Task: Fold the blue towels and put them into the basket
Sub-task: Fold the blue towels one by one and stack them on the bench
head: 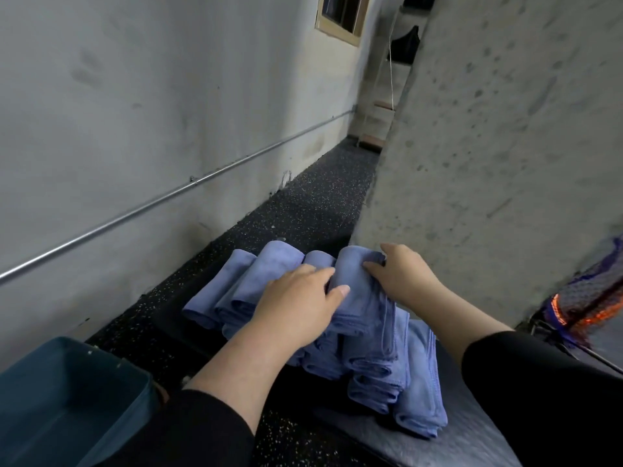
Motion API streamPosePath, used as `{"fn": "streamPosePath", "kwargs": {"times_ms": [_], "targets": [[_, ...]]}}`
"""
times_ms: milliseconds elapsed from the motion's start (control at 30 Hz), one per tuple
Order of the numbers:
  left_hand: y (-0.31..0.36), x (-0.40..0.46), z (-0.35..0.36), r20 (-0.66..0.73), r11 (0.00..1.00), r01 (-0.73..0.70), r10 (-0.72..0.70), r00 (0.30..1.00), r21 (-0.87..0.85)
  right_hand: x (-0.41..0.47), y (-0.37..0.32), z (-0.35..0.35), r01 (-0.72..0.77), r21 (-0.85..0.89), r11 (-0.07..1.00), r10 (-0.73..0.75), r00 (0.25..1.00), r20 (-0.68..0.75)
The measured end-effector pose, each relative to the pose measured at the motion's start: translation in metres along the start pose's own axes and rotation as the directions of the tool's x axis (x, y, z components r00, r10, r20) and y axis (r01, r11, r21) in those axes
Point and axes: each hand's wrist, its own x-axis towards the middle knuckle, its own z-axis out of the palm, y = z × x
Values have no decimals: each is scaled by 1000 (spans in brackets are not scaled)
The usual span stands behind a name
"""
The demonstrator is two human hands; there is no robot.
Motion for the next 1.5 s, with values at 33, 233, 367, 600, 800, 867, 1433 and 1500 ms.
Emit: {"fn": "streamPosePath", "kwargs": {"times_ms": [33, 233, 367, 600, 800, 867, 1433, 1500], "targets": [[-1, 1, 3, 37, 999, -9, 8, 999, 33, -3, 0, 1, 33, -95, 995, -36, 999, -30], [1, 4, 8, 20, 996, -24, 22, 1000, 89, -10, 6, -1, 216, -243, 946, -235, 971, -51], [16, 6, 6, -42, 1000, 1, -1, 999, -13, -15, 11, -7, 251, -69, 966, -259, 952, -164], [76, 3, 3, -344, 975, -147, 82, 935, -169, -59, 51, -21, 352, 16, 936, -322, 874, -364], [165, -8, 44, -290, 907, -254, 157, 944, -336, -138, 161, -33, 159, 4, 987, -147, 920, -364], [194, -15, 69, -206, 903, -292, 236, 950, -315, -169, 200, -42, 67, 16, 998, -58, 942, -329], [342, -57, 211, 389, 847, -524, 514, 764, -90, -286, 432, -98, -682, -138, 718, 586, 700, -409], [349, -57, 221, 400, 840, -533, 523, 752, -97, -283, 452, -92, -739, -78, 669, 679, 651, -340]]}}
